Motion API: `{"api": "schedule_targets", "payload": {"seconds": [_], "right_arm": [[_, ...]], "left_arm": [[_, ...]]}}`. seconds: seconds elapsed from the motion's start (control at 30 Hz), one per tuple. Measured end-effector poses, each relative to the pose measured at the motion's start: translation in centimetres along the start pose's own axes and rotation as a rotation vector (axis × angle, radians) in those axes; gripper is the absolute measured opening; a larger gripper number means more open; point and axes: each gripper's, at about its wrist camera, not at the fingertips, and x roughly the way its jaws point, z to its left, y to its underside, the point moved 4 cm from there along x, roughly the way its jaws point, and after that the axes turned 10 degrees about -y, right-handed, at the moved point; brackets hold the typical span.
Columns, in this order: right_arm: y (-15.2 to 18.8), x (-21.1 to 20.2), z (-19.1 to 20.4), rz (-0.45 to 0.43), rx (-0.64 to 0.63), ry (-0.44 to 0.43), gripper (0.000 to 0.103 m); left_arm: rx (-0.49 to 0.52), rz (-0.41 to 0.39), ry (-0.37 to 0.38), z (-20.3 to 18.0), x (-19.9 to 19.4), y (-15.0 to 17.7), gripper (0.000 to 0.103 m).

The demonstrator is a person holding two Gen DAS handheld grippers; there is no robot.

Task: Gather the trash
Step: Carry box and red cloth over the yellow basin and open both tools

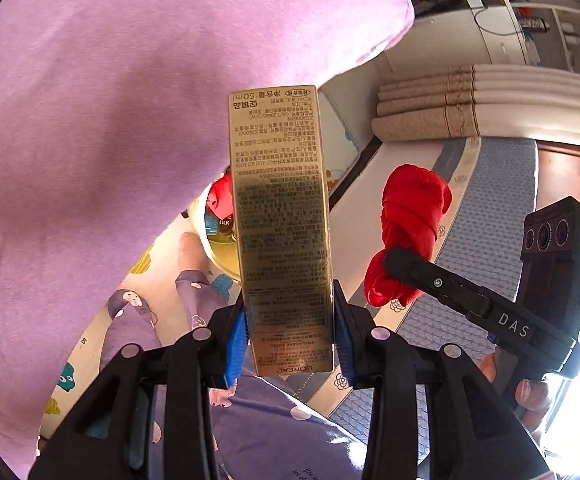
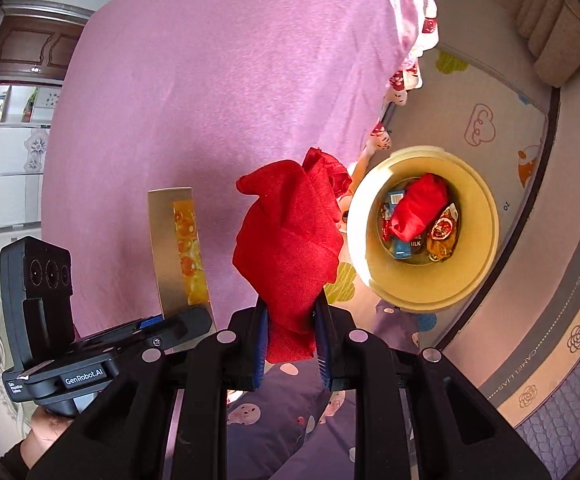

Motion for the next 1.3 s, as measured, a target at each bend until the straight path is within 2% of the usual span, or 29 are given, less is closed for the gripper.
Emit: {"api": "schedule_targets", "payload": {"seconds": [0.13,0.3,0.4,0.43,0.47,0.5,0.6,0.87,1.3], "right_arm": [[-0.2,-1.7,-4.5,-0.012,0.074,-0.001,0.020],[-0.2,-2.1,-7.8,-0.006,0.106,0.013,0.020],[-0.5,-2.4,-9.0,0.004,0.118,0.024,0.027],[-0.6,-2.3,-9.4,0.012,0.118,0.039,0.033],[-0.7,-2.2,-9.9,0.020,0.114,0.052,0.034],[-0.7,-2.2,-10.2,0.024,0.106,0.068,0.034],[-0.8,-2.3,-11.0,0.035,0.102,0.088,0.034],[-1.0,-2.4,-11.6,0.045,0.108,0.072,0.034],[-1.4,-1.9,-8.7,0.065,0.043,0.074,0.034]], "left_arm": [[0.072,0.054,-0.031,-3.1,3.1,-0.1,0.037],[0.113,0.107,-0.057,-5.7,6.1,-0.2,0.038],[0.131,0.151,-0.080,-6.8,7.7,-0.4,0.039],[0.134,0.172,-0.100,-6.5,8.2,0.0,0.041],[0.144,0.185,-0.115,-6.7,8.6,0.0,0.052],[0.158,0.184,-0.132,-7.0,8.9,-0.1,0.057],[0.195,0.192,-0.186,-7.5,9.8,-0.4,0.059],[0.189,0.197,-0.196,-7.8,10.2,-0.5,0.059],[0.169,0.164,-0.167,-7.1,8.4,-0.1,0.060]]}}
